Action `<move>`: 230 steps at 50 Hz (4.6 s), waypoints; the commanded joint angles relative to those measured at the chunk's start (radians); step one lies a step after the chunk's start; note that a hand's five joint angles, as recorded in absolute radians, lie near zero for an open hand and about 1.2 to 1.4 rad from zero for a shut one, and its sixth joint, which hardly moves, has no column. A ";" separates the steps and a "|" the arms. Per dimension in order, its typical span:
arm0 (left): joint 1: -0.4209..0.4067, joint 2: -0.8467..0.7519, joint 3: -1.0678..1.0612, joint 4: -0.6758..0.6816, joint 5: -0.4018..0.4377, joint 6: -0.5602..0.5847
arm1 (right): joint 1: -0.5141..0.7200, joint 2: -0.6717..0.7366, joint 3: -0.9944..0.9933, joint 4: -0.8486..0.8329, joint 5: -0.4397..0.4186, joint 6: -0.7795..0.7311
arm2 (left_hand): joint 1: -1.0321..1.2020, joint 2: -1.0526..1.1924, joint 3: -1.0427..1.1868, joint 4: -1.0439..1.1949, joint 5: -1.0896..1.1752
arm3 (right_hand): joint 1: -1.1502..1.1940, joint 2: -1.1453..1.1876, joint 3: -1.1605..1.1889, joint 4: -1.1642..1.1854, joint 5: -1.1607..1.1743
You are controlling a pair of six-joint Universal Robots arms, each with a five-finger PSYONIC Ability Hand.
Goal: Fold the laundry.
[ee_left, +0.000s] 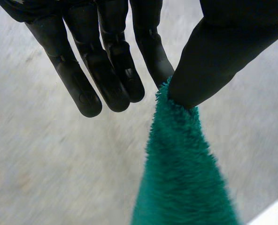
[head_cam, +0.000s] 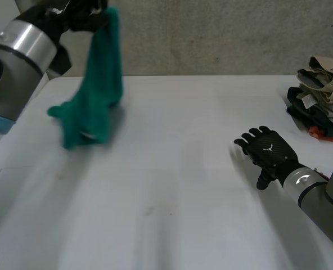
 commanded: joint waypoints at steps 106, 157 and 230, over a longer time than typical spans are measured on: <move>-0.181 -0.125 -0.461 0.174 -0.242 0.397 | 0.098 0.277 -0.787 0.222 0.247 0.498 | -0.626 -0.663 -0.659 -0.667 -0.621 | -0.050 -0.038 -0.041 -0.042 -0.048; -0.239 -0.170 -0.656 0.074 -0.414 0.208 | 0.146 0.161 -0.261 0.183 0.126 0.220 | -0.726 -0.763 -0.759 -0.767 -0.721 | 0.230 0.242 0.240 0.238 0.232; -0.277 -0.348 -0.329 0.011 -0.428 0.033 | 0.203 0.143 -0.387 0.221 0.138 0.401 | 0.236 0.199 0.204 0.195 0.242 | 1.172 1.184 1.181 1.180 1.173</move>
